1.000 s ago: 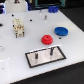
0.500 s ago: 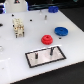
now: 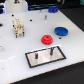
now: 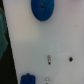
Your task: Insert the blue gear onto the right peg, followed by the red gear
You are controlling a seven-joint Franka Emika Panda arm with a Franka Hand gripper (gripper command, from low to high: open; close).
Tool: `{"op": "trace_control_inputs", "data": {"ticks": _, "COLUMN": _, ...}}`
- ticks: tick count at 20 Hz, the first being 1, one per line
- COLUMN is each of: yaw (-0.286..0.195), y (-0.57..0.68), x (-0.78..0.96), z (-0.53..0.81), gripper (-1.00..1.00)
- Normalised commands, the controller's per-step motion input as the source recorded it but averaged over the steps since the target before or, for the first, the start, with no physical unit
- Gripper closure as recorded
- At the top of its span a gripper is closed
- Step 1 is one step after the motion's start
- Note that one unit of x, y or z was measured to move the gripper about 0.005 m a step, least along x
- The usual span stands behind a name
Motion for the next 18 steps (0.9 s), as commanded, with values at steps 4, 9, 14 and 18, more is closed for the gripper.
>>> {"op": "trace_control_inputs", "data": {"ticks": 4, "yaw": 0.000, "y": 0.31, "x": -0.12, "z": -0.48, "gripper": -1.00}}
{"op": "trace_control_inputs", "data": {"ticks": 9, "yaw": 0.000, "y": 0.15, "x": -0.21, "z": -0.57, "gripper": -1.00}}
{"op": "trace_control_inputs", "data": {"ticks": 14, "yaw": 0.000, "y": -0.01, "x": -0.27, "z": -0.53, "gripper": -1.00}}
{"op": "trace_control_inputs", "data": {"ticks": 18, "yaw": 0.000, "y": -0.16, "x": -0.26, "z": -0.54, "gripper": -1.00}}
